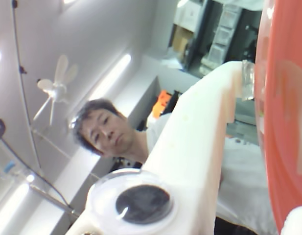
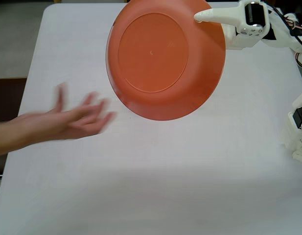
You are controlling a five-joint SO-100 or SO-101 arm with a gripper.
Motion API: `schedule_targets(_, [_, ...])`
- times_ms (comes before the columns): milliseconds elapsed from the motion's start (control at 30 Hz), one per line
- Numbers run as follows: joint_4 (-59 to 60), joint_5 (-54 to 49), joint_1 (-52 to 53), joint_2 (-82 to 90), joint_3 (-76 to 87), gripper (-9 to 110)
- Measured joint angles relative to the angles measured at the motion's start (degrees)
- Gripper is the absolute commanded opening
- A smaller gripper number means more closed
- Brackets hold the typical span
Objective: Could you take three plates?
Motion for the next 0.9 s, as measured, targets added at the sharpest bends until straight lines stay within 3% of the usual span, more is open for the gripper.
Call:
schedule_targets(400, [-0.79, 0.0, 0.0, 0.0, 0.62, 0])
schedule_targets(567, [-1.05, -2.02, 0.35, 0.0, 1.76, 26])
schedule_targets(667, [-1.05, -4.75, 0.44, 0.0, 3.16, 35])
schedule_targets(900, [-1.05, -5.54, 1.23, 0.0, 4.04, 34])
